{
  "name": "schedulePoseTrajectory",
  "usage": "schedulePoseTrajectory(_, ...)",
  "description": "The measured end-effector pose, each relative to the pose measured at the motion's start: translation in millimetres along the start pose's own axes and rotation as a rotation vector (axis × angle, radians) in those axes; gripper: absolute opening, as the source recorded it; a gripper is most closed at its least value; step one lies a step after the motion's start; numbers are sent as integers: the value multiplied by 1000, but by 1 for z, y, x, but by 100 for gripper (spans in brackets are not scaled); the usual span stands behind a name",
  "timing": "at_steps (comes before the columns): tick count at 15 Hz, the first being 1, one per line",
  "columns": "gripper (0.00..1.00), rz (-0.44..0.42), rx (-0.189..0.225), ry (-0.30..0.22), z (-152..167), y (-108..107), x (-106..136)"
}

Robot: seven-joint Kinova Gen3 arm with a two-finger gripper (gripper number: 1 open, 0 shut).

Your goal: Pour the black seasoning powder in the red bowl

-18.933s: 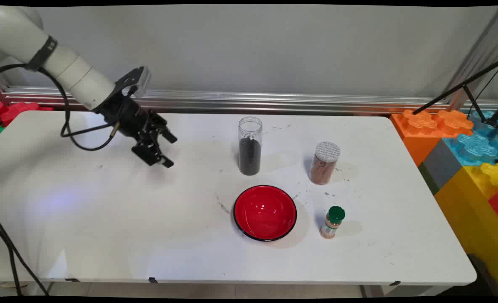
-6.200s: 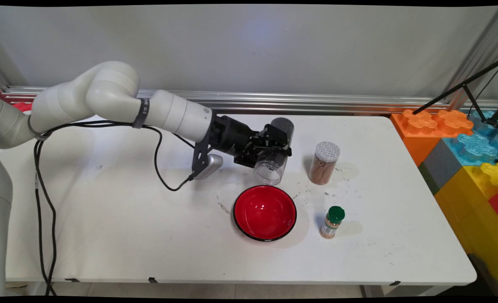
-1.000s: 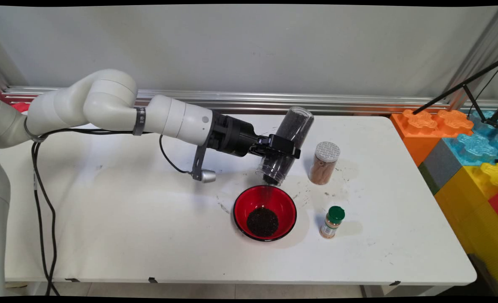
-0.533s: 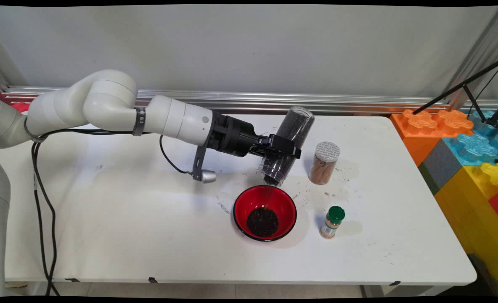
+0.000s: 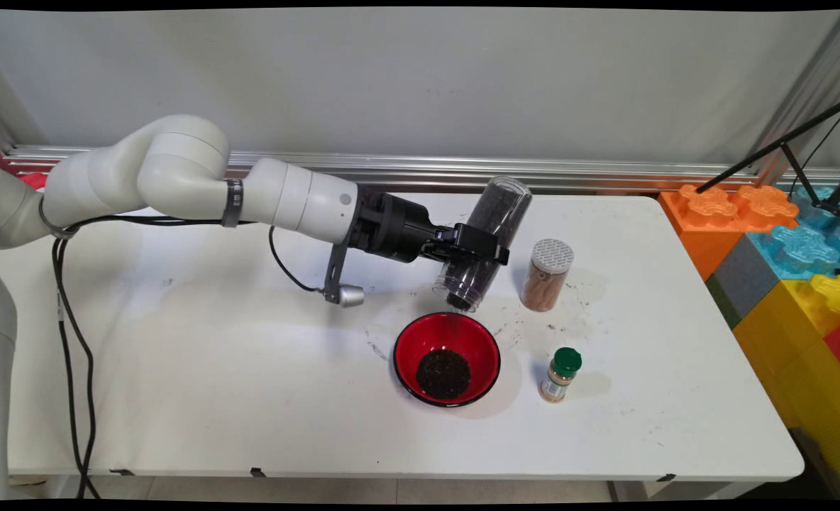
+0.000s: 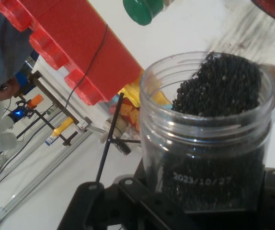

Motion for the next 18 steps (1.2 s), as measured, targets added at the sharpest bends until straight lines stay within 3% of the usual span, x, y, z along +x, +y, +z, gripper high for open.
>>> schedulePoseTrajectory(18, 0, -2, 9, -24, -6, -6, -6)
